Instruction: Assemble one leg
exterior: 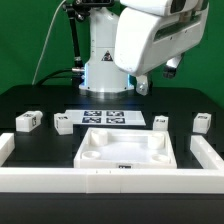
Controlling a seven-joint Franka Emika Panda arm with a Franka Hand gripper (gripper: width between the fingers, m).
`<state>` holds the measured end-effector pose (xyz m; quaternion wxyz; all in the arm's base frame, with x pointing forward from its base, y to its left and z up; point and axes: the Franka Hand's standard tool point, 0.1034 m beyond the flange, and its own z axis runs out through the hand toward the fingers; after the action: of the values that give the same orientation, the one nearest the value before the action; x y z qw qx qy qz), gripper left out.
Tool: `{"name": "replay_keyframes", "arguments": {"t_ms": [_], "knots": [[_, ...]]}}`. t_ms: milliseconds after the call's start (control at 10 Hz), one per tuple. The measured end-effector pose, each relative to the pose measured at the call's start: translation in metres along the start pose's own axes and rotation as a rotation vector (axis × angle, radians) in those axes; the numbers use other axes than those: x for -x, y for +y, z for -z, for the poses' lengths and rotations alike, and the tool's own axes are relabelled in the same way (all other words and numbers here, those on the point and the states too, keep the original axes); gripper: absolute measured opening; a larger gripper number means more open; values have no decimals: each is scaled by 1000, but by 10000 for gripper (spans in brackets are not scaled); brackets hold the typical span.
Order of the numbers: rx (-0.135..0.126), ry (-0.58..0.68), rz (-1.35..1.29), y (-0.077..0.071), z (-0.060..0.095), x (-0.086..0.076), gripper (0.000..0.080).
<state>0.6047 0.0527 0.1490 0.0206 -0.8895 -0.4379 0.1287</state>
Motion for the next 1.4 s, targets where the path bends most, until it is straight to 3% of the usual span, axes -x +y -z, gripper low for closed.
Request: {"name": "replay_keyframes", "arguments": {"t_ms": [500, 700, 1100, 1400], "knots": [[0, 1, 0, 0, -1, 0, 650], [50, 57, 62, -4, -13, 9, 650], [149, 134, 294, -12, -52, 31, 650], [153, 127, 322, -13, -55, 31, 650]]}}
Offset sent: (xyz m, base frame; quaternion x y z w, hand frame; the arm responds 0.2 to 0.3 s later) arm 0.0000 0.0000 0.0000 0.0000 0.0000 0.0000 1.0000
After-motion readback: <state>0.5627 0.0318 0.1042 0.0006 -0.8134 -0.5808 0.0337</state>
